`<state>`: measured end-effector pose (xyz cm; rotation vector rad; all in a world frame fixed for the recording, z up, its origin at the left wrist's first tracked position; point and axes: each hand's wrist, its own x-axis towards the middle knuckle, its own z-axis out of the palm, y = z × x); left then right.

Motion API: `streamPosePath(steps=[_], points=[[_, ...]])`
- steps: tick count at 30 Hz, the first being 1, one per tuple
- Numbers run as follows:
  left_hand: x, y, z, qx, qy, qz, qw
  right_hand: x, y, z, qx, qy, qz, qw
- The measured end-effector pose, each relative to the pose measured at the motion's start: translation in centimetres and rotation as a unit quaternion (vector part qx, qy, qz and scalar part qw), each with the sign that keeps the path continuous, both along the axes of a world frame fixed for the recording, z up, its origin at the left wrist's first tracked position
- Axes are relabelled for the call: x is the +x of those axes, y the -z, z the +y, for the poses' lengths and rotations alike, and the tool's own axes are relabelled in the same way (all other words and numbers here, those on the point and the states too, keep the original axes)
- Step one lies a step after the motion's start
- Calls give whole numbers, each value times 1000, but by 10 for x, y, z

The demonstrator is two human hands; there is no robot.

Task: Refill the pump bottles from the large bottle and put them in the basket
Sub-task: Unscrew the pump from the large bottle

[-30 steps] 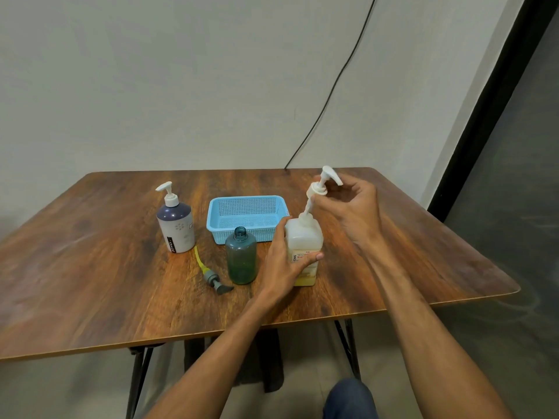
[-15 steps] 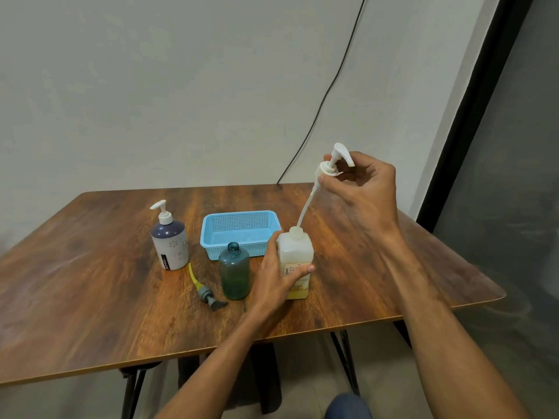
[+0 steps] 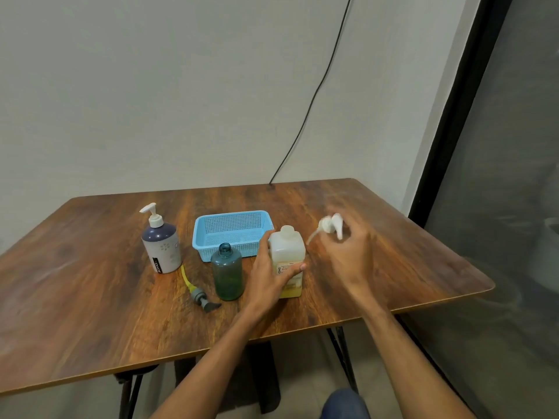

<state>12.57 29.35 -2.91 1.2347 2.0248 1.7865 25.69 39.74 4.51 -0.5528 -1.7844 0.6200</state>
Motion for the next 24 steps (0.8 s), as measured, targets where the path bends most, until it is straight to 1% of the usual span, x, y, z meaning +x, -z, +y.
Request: streamPosePath(steps=[2,6,8,13,15,19,22,24], points=[[1,-1,-1,2,-2,7,1000,-4,32,1,14,26,-58,998],[1,1,-1,15,-7,14,1000,-8,79,1,-19,65,-146,987],[1,0,0,18,-9,19,1000,-9,93,0,-30,85,-194,977],[2,0,0,14,-10,18,1000,-12,109,5,-75,90,-264,957],[2,-1,0,13,-12,21,1000,-14,112,6,-85,88,-274,954],[2,-2,-1,16,-13,22,1000,-14,106,6,-95,75,-266,957],[0,-2,-2,9,-11,10,1000,-10,98,7,-107,42,-254,960],[0,-2,-3,-4,-15,4,1000,-11,93,8,-125,-5,-240,963]])
